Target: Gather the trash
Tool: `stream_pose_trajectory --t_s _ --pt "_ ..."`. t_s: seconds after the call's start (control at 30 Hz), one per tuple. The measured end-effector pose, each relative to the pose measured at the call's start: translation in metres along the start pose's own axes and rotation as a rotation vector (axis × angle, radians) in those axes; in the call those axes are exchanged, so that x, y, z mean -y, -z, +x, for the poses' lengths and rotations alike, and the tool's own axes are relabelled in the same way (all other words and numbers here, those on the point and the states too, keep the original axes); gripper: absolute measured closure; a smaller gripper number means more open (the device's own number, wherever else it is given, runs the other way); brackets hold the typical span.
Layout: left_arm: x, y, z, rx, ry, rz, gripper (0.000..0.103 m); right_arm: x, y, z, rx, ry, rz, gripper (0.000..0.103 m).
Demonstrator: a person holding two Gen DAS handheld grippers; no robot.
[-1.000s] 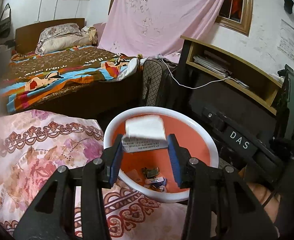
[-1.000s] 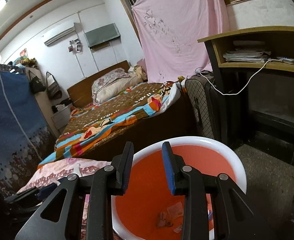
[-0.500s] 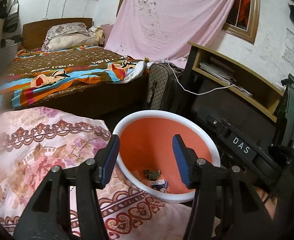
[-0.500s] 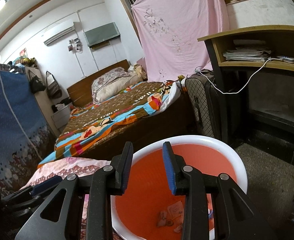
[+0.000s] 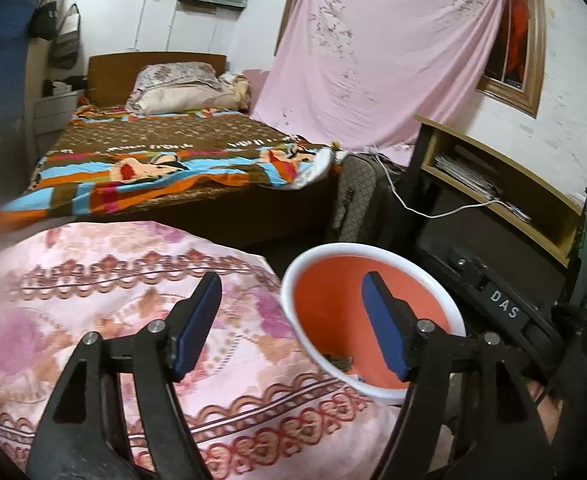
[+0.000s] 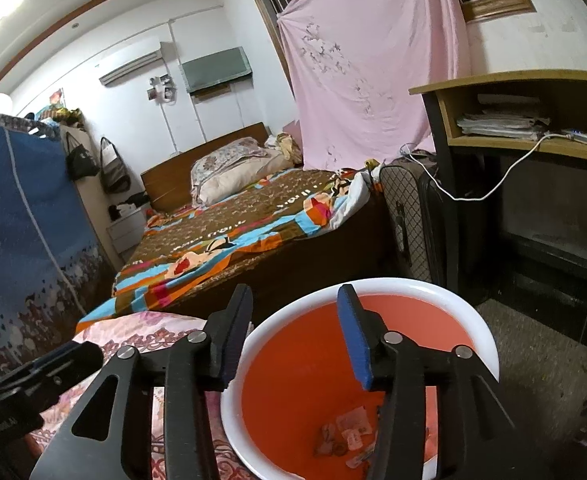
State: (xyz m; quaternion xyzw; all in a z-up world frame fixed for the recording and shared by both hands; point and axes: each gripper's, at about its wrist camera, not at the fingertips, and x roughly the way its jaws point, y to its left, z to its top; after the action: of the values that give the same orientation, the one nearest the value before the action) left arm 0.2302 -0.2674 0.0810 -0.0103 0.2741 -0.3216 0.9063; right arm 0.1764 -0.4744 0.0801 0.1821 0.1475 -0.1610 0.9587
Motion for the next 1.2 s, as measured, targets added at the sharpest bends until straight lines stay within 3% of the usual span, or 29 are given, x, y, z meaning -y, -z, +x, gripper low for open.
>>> stream_pose_trajectory --t_s 0.2,0.33,0.5,0.73,1.2 --pt "-0.019 0.0 -0.022 0.045 -0.054 -0.038 0.034 -0.014 -0.001 -0.007 0.025 0.009 -0.055 0.05" --pt "-0.029 0.002 -0.034 0.068 -0.086 -0.06 0.032 -0.022 -0.001 -0.014 0.052 0.004 -0.079 0.031" --pt "-0.041 0.007 -0.05 0.112 -0.135 -0.082 0.014 -0.032 0.0 -0.021 0.076 0.007 -0.118 0.023" --pt "-0.047 0.016 -0.064 0.154 -0.177 -0.09 0.012 -0.039 0.009 -0.03 0.093 0.0 -0.153 0.0" --pt "-0.054 0.047 -0.104 0.219 -0.281 -0.102 0.012 -0.057 0.023 -0.063 0.133 -0.068 -0.199 0.0"
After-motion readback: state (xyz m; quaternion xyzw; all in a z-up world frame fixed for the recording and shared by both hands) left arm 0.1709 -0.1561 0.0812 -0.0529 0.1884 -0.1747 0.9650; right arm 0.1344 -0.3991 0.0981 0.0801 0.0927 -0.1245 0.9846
